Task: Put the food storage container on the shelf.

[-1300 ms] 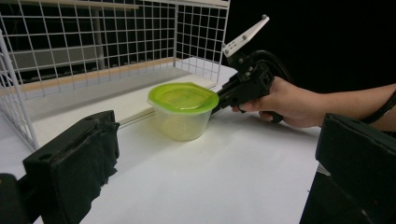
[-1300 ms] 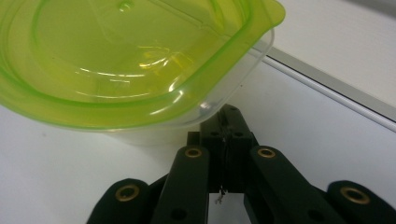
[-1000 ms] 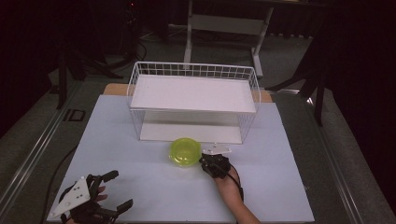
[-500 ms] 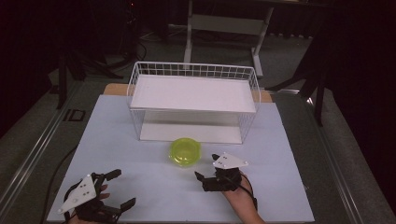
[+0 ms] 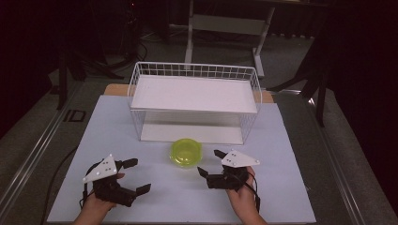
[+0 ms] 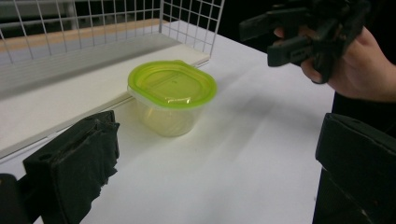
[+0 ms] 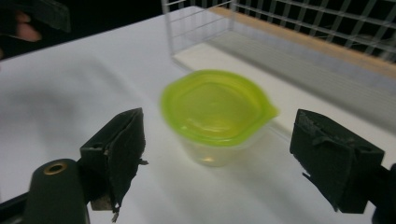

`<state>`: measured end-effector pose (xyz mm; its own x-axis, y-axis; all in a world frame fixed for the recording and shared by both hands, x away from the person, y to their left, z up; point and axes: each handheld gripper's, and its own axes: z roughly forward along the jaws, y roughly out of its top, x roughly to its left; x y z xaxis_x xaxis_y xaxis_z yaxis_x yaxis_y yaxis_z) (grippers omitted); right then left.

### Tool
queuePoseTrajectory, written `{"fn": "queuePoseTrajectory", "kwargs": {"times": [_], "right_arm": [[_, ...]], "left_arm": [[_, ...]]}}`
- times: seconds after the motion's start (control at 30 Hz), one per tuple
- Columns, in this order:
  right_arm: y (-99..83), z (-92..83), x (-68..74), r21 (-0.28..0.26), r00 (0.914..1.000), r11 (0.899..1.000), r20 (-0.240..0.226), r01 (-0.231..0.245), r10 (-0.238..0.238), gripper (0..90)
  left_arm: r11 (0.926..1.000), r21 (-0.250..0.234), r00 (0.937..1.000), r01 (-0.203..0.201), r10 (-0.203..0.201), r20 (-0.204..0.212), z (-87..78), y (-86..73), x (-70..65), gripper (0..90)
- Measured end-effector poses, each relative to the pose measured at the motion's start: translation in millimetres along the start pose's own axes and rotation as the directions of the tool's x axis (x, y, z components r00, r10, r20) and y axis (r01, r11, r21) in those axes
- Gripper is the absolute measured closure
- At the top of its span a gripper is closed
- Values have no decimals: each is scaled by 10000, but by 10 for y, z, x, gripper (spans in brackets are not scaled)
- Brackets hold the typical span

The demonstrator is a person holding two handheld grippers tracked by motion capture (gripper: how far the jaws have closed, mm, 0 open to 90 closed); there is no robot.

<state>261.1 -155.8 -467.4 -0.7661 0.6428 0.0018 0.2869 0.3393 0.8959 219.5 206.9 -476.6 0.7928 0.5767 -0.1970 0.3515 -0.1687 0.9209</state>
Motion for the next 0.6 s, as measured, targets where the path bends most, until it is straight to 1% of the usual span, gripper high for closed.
{"fn": "queuePoseTrajectory", "kwargs": {"times": [0.03, 0.07, 0.1, 0.13, 0.17, 0.2, 0.23, 0.27, 0.33, 0.37, 0.4, 0.43, 0.47, 0.5, 0.53, 0.57, 0.6], "right_arm": [[12, 2, -1, 109, 9999, 9999, 122, -2, 0, 166], [22, 6, -2, 134, 9997, 9999, 261, -4, 1, 155], [36, 13, -2, 168, 9994, 9998, 346, -72, 66, 148], [51, 23, -5, 236, 9990, 9996, 421, -163, 153, 134], [64, 29, -12, 187, 9984, 9994, 474, -301, 292, 131], [79, 37, -18, 140, 9976, 9987, 495, -498, 490, 113], [98, 49, -29, 108, 9962, 9971, 450, -750, 745, 112], [118, 62, -36, 33, 9944, 9957, 526, -921, 918, 113], [147, 94, -64, 85, 9937, 9943, 350, -1067, 1063, 109], [155, 106, -71, 11, 9929, 9940, 476, -1090, 1088, 109], [165, 124, -83, 90, 9929, 9941, 491, -1085, 1079, 110], [176, 147, -96, 160, 9916, 9929, 541, -1182, 1172, 110], [181, 161, -116, 121, 9903, 9914, 509, -1302, 1294, 130], [187, 176, -138, 128, 9885, 9894, 456, -1448, 1441, 140], [194, 193, -157, 150, 9861, 9873, 527, -1585, 1575, 149], [200, 211, -179, 249, 9834, 9840, 471, -1763, 1750, 187], [200, 211, -179, 249, 9834, 9840, 471, -1763, 1750, 187]], "left_arm": [[10000, 68, 10000, 63, -62, -31, 27, 32, 11, 4], [9999, 115, 10000, 38, -37, -34, 47, 62, 21, 4], [9998, 192, 9999, -28, 26, 103, 68, 91, 37, 4], [9996, 289, 10000, -37, 35, 40, 91, 121, 49, 4], [9994, 353, 10000, -19, 17, 43, 116, 150, 65, 3], [9987, 498, 10000, 66, -67, 27, 142, 180, 86, 4], [9982, 569, 9999, 168, -169, 14, 170, 209, 107, 4], [9981, 579, 9998, 202, -200, -34, 194, 233, 126, 3], [9973, 682, 9995, 288, -282, -105, 245, 282, 169, 4], [9970, 731, 9996, 240, -226, -196, 270, 305, 188, 4], [9962, 828, 9993, 269, -248, -263, 301, 329, 207, 4], [9961, 844, 9991, 258, -227, -370, 328, 350, 227, 4], [9959, 866, 9985, 251, -207, -512, 357, 370, 243, 4], [9952, 962, 9984, 202, -150, -547, 391, 391, 260, 4], [9949, 996, 9978, 155, -90, -652, 420, 409, 275, 4], [9944, 1033, 9973, 216, -141, -726, 451, 423, 291, 4], [9944, 1033, 9973, 216, -141, -726, 451, 423, 291, 4]]}}
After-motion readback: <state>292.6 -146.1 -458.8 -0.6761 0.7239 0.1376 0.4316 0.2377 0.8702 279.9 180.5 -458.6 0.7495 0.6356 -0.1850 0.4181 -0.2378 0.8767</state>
